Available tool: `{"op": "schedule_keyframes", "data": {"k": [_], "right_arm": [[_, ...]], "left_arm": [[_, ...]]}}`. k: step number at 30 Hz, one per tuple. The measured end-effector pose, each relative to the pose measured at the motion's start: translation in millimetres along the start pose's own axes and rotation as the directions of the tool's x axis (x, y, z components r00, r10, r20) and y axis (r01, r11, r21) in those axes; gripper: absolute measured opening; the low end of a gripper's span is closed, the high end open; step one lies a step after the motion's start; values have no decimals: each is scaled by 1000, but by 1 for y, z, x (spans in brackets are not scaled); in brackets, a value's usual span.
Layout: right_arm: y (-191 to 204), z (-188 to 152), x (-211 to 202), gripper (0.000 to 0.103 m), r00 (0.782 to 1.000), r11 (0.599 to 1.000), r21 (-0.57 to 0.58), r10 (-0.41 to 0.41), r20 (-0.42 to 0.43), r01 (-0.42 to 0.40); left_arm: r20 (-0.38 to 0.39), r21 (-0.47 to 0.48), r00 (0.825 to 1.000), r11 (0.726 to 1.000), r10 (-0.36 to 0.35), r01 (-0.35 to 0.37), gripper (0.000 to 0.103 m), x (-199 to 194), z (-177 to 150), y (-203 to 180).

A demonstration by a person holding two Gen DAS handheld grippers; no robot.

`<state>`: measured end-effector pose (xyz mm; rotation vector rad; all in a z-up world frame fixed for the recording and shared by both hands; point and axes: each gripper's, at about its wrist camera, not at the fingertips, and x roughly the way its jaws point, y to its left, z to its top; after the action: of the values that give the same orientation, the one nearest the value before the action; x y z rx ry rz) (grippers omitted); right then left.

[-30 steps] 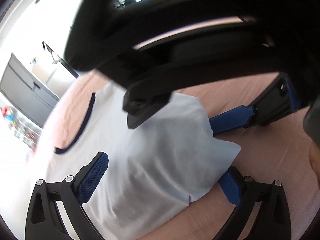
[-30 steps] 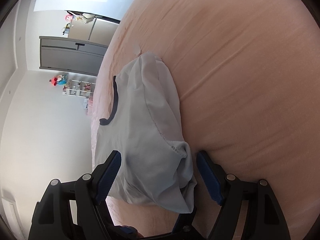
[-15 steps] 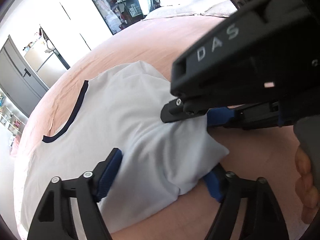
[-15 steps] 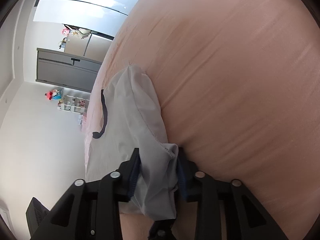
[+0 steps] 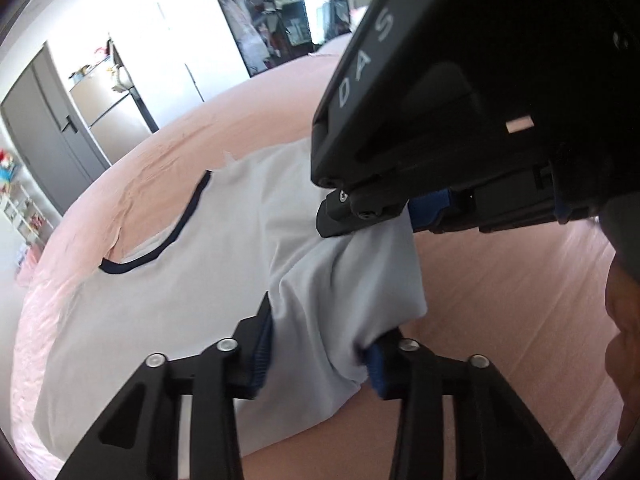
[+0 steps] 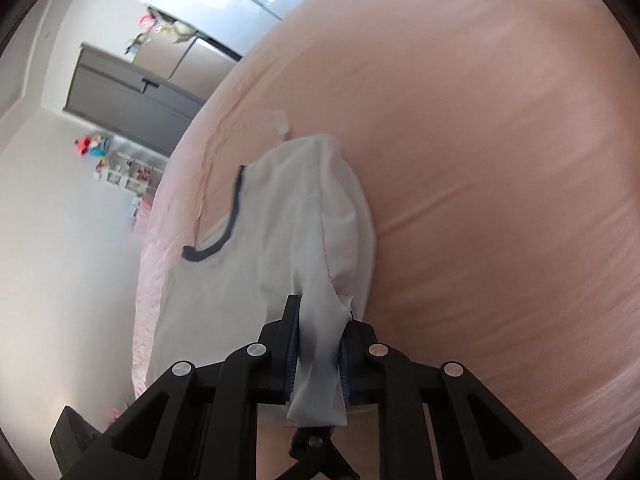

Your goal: Fold clothes

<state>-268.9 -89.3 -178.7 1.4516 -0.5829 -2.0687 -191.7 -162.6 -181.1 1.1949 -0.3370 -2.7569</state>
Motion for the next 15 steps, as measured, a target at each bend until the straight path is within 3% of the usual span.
{"op": "schedule_keyframes", "data": {"k": [8, 15], "right_arm": [[42, 13, -11, 14, 997, 989, -123, -79, 0, 79], [82, 6, -18, 14, 991, 965, -225, -135, 11, 134]], "left_arm": [[48, -125, 997, 990, -53, 59, 26, -21, -4, 25], [105, -251, 990, 961, -89, 113, 25, -46, -12, 56]]}}
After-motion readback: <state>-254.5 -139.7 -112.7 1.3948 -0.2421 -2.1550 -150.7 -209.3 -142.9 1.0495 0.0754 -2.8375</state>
